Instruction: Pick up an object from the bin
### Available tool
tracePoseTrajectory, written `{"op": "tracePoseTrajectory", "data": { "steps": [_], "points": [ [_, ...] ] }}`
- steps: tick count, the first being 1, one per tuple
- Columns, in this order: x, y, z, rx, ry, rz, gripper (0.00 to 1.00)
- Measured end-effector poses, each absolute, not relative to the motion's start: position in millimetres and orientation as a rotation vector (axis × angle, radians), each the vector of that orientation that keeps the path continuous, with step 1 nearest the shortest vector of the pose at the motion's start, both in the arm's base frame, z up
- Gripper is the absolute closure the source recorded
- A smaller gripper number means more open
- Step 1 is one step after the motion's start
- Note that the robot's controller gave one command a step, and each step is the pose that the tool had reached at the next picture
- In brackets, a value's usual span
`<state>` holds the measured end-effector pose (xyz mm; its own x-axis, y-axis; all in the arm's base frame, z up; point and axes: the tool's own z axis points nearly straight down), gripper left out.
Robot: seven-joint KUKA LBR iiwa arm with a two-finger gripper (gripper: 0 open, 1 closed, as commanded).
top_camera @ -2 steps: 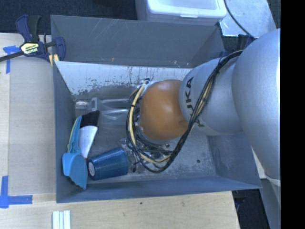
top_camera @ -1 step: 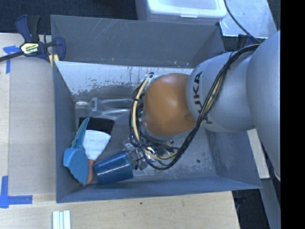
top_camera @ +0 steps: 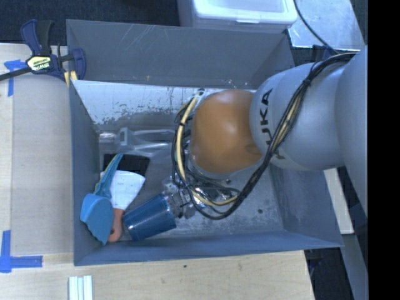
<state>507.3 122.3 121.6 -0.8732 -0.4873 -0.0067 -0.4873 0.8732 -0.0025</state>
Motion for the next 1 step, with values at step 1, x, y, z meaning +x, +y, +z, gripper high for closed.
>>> {"op": "tracePoseTrajectory", "data": {
  "steps": [1],
  "points": [
    [507.0, 122.0, 144.8, -0.787, 3.035, -0.001, 1.0]
  ]
}}
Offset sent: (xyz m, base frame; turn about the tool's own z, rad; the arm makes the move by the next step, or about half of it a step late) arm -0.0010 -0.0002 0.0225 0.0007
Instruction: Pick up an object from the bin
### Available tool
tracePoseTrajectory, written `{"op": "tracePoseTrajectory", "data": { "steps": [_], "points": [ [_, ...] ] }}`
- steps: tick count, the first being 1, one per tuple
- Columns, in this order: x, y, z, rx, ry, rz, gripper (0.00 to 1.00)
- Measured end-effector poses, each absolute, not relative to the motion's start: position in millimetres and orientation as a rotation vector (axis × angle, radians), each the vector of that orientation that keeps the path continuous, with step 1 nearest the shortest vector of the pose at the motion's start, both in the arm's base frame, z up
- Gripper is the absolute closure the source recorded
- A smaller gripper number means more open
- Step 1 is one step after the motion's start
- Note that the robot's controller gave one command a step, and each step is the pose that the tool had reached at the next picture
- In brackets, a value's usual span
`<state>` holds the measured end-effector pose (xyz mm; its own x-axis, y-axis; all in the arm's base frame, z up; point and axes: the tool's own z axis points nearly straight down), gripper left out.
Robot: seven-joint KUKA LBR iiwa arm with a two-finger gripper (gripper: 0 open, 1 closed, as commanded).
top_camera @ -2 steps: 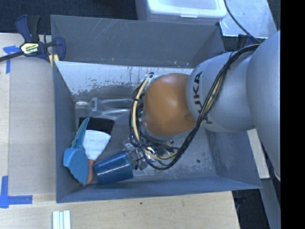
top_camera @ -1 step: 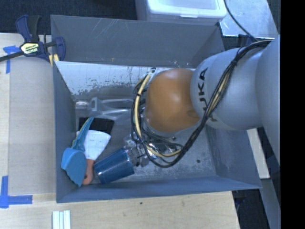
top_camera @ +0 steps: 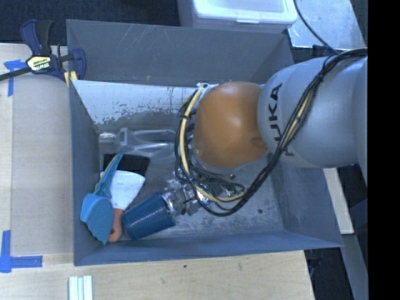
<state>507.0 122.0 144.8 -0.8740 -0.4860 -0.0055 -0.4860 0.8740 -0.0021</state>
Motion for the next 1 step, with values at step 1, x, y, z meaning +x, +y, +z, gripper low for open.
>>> {"op": "tracePoseTrajectory", "data": {
  "steps": [1],
  "points": [
    [507.7, 122.1, 161.7, -0.786, 3.032, -0.001, 1.0]
  ]
}}
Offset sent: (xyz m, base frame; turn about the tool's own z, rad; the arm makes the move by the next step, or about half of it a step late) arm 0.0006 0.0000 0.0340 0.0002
